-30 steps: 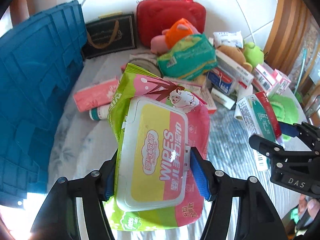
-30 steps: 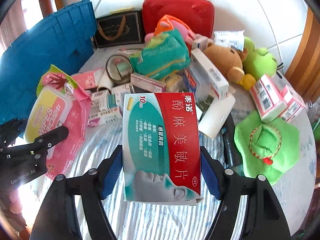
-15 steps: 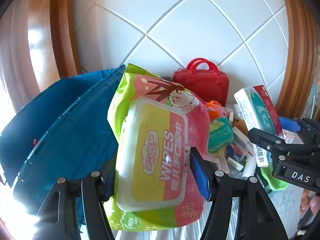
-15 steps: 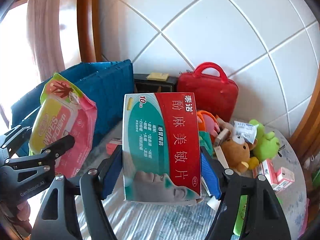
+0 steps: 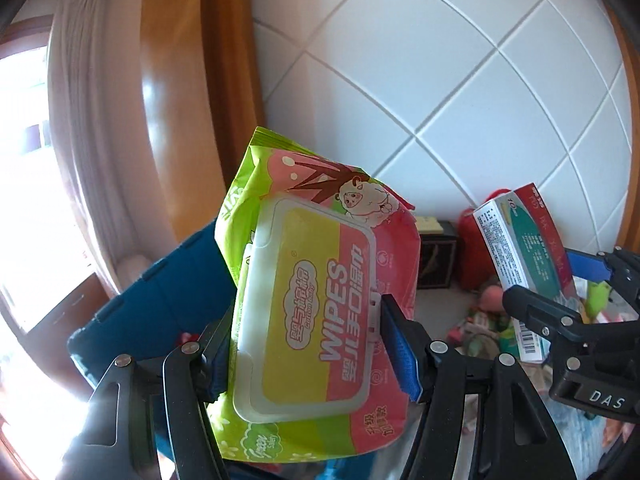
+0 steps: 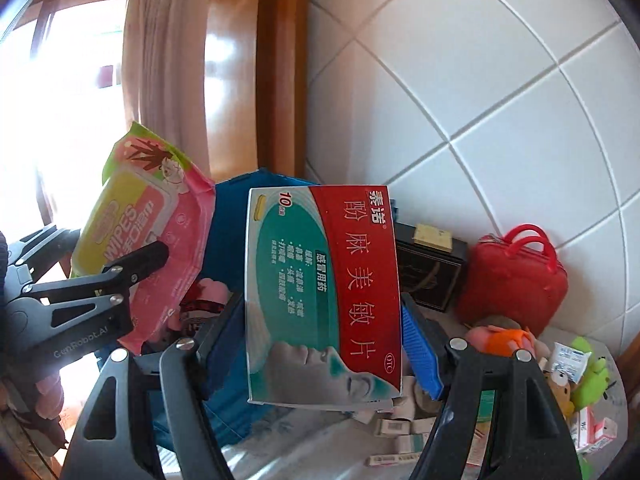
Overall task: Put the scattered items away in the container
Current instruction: 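Lift the wipes pack and medicine box and carry them to the crate, then lower the wipes and box into the crate and open both tools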
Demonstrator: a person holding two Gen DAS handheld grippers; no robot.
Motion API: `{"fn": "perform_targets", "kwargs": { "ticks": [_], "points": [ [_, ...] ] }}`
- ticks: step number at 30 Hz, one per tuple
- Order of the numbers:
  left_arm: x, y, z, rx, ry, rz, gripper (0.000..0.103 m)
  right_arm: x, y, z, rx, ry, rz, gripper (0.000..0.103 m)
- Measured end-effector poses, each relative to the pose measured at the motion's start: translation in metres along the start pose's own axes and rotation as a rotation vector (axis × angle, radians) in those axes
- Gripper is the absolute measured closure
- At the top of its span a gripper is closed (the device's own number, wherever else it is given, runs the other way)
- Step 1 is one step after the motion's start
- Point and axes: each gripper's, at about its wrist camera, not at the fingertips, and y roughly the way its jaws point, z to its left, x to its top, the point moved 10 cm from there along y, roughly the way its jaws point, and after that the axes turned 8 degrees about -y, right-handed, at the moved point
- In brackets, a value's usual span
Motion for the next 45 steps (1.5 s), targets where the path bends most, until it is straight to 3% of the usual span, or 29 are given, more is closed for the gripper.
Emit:
{"fn": "perform_targets", "kwargs": {
  "ticks": [7, 12, 16, 21, 24, 33, 37, 45],
  "points": [
    [-0.007, 0.045, 0.102, 0.077, -0.046, 0.077, 0.039, 0.027, 0.057, 0.078, 0.058, -0.039, 0.032, 0.03],
    [-0.024, 0.076, 0.133, 0.067, -0.056, 0.137, 0.039, 0.034, 0.086, 0.102, 0.049, -0.049, 0.067, 0.03],
    [-0.029, 0.091, 0.139, 0.042, -0.053, 0.168, 0.039, 0.033, 0.101, 0.106, 0.033, -0.051, 0.089, 0.03],
    [-0.033, 0.099, 0.143, 0.031, -0.063, 0.181, 0.031, 0.035, 0.108, 0.108, 0.019, -0.057, 0.099, 0.03],
    [-0.028, 0.098, 0.146, 0.043, -0.058, 0.149, 0.022, 0.037, 0.109, 0.108, 0.011, -0.058, 0.098, 0.03],
    [-0.034, 0.098, 0.142, 0.03, -0.044, 0.162, 0.021, 0.039, 0.109, 0.118, 0.007, -0.072, 0.101, 0.03],
    [-0.035, 0.097, 0.144, 0.034, -0.047, 0.162, 0.02, 0.039, 0.109, 0.12, 0.001, -0.084, 0.103, 0.01],
    [-0.043, 0.089, 0.143, 0.026, -0.06, 0.185, 0.019, 0.034, 0.098, 0.114, -0.018, -0.087, 0.114, 0.003]
  ]
}}
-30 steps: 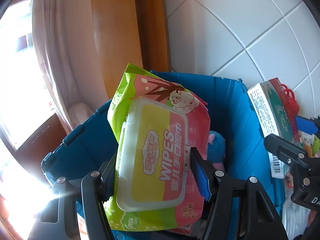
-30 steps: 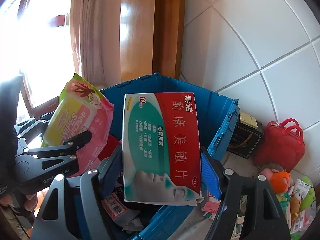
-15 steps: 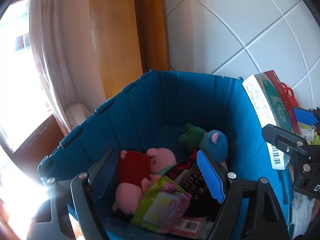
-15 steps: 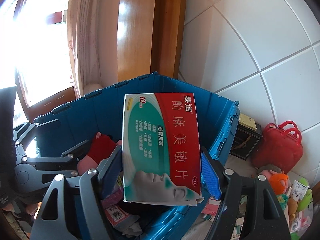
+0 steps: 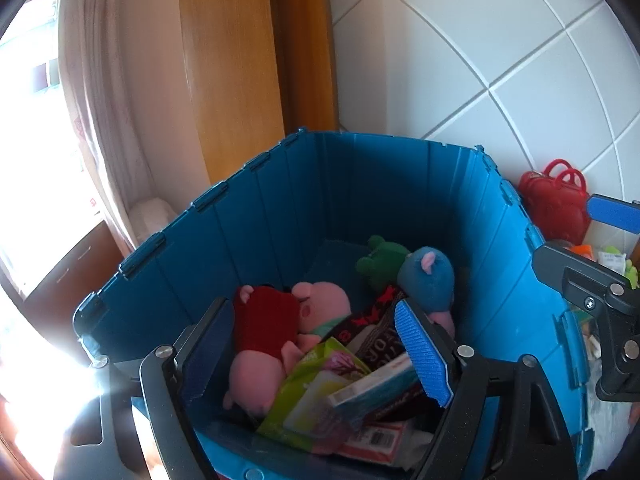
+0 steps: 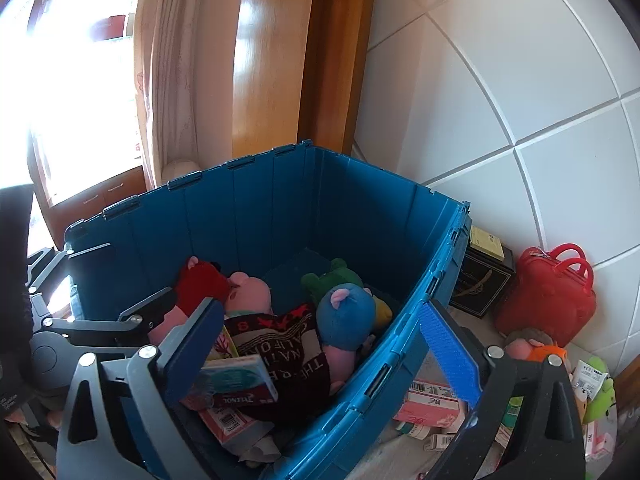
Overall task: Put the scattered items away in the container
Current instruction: 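Lower the wipes and box into the crate and open both tools, then move both tools back toward the remaining pile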
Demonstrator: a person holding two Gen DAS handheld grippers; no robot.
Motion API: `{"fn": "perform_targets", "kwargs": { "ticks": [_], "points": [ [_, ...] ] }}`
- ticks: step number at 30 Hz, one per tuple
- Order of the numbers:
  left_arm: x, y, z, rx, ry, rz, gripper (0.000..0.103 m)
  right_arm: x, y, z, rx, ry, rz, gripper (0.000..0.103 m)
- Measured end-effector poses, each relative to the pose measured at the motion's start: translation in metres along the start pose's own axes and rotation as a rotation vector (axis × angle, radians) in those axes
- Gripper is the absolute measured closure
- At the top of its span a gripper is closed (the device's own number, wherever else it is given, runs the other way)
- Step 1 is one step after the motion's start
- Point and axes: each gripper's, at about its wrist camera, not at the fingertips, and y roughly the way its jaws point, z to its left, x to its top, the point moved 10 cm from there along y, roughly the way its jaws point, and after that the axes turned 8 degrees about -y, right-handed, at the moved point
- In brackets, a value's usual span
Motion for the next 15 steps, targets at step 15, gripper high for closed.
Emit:
{"fn": "perform_targets", "kwargs": {
  "ticks": [15],
  "points": [
    [-0.025, -0.022, -0.008, -0.015, 0.012, 0.041, 0.016, -0.022, -0.026, -0.004, -0.022, -0.003, 0.013, 0.003]
  ]
}}
